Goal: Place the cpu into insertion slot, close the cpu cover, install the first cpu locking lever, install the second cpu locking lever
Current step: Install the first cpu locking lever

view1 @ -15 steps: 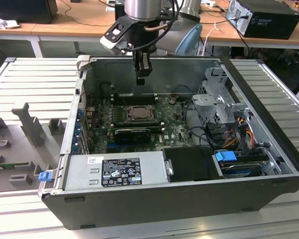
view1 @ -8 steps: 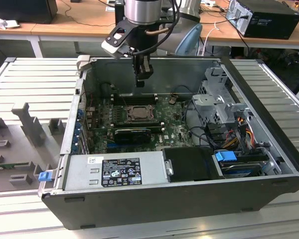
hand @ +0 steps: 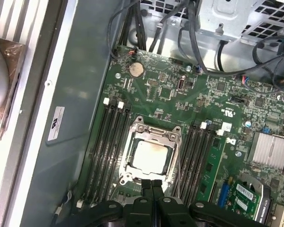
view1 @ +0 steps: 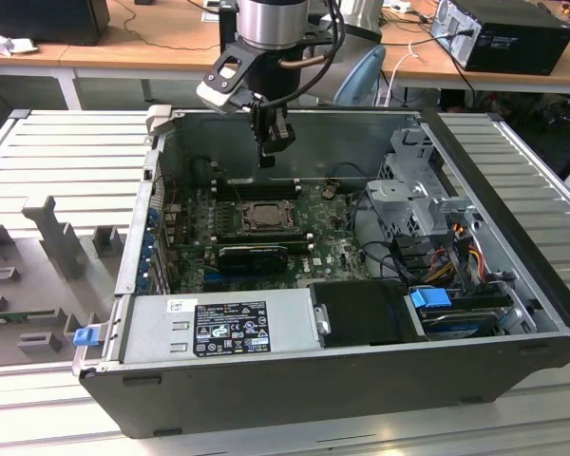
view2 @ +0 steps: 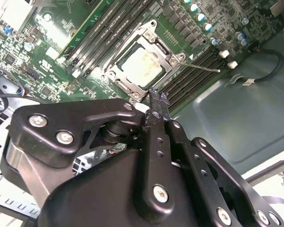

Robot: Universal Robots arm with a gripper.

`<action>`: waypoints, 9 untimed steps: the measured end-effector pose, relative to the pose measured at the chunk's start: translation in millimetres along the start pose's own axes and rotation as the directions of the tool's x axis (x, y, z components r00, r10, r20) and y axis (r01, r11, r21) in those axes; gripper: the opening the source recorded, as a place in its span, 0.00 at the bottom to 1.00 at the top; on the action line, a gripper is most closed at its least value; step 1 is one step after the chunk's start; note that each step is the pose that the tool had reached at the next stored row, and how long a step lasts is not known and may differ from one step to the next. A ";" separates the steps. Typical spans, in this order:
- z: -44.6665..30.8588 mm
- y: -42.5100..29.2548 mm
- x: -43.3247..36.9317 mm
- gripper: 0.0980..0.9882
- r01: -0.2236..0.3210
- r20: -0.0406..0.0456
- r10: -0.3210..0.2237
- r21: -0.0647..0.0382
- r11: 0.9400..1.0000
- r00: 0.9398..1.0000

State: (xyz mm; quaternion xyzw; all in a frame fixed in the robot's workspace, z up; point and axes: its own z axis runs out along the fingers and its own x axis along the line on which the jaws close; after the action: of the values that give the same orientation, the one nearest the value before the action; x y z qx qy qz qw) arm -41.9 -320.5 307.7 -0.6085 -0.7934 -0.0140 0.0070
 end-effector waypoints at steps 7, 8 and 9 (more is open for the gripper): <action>1.5 -0.4 0.1 0.01 0.058 -0.001 -0.058 0.002 0.998 0.998; 1.8 -0.5 0.1 0.01 0.070 -0.001 -0.070 0.002 0.998 0.998; 2.0 -0.5 0.1 0.01 0.080 -0.001 -0.080 0.002 0.997 0.997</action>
State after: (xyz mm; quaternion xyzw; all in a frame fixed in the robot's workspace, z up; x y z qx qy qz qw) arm -42.4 -320.5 305.7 -0.5761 -0.8173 -0.0137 0.0075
